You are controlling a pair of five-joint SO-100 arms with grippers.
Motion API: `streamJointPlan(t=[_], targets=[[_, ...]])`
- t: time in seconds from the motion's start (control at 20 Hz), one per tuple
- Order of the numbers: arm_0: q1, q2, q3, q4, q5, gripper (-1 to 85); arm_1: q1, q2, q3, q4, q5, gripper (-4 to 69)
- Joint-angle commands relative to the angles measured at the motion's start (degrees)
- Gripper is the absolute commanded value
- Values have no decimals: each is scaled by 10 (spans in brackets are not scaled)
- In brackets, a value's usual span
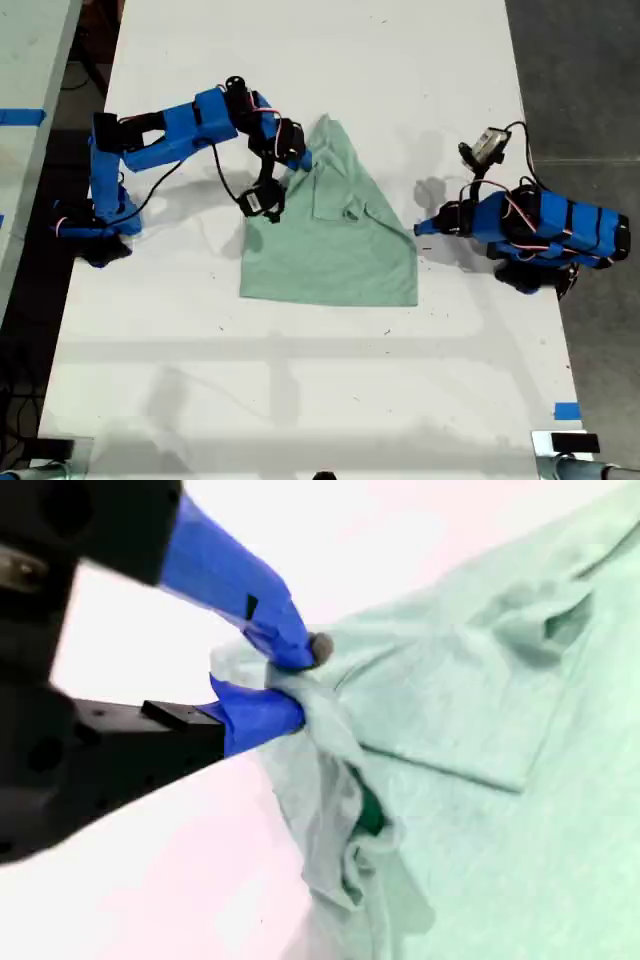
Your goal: Fold t shirt
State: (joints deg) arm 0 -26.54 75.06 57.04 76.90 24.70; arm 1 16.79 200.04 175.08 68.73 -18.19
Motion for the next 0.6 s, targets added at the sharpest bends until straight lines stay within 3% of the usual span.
streamJointPlan(t=[0.0, 0.05, 0.2, 0.3, 0.35, 0.5, 0.55], targets=[[-12, 98, -31, -12, -2, 135, 0, 9, 27, -1, -16, 5], [-29, 132, -28, 4, 25, -1, 0, 9, 27, -1, -16, 5], [-98, 267, 23, 85, 40, -1, 0, 9, 26, -2, -18, 5], [-83, 404, 150, 65, 40, -1, 0, 9, 26, -2, -18, 5], [-44, 504, 278, 6, 26, -1, 0, 9, 26, -2, -18, 5], [94, 876, 761, -260, -44, -1, 1, 9, 26, -2, -16, 5], [106, 996, 904, -313, -51, -1, 1, 9, 27, -2, -14, 5]])
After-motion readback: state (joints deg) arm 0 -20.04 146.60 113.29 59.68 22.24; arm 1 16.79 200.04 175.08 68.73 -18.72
